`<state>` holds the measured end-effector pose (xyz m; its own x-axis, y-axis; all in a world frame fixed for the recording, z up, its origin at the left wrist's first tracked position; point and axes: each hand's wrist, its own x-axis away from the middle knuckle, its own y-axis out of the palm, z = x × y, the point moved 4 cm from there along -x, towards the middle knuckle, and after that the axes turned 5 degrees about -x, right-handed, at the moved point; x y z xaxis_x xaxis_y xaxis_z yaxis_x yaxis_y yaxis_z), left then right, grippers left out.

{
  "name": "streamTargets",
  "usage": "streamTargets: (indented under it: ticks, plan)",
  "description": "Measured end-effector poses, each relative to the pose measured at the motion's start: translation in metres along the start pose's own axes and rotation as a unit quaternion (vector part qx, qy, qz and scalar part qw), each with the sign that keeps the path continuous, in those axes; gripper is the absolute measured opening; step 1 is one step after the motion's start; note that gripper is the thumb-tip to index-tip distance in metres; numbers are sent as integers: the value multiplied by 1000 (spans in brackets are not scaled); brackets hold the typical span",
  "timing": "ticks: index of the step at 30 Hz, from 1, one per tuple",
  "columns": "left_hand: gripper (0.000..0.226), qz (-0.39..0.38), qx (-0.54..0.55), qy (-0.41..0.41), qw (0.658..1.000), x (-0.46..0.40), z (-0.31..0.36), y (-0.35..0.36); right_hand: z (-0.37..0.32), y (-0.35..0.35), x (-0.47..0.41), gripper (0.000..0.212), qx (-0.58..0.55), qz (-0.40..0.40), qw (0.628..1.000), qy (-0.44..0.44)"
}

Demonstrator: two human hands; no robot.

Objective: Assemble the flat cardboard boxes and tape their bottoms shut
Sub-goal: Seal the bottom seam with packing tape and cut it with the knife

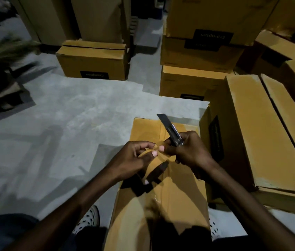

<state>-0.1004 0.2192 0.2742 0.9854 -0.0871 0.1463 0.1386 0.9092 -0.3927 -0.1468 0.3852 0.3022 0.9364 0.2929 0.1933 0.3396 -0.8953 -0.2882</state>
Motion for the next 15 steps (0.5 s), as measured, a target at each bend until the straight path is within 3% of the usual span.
streamTargets:
  ticks: [3,5,10,15]
  plan:
    - [61,-46,158,-95,982,-2,1,-2,-2,-13,-4,15,-75,30,995,54]
    - [59,-58,213,-95,971,-4,5,-6,-3,-25,-5,11,-104,54,990,80]
    - [25,32,57,-20,998,-9,9,-9,0,-58,-7,11,-149,120,975,111]
    - [39,-7,50,11,999,-17,22,-31,1,-75,-9,11,-183,148,965,118]
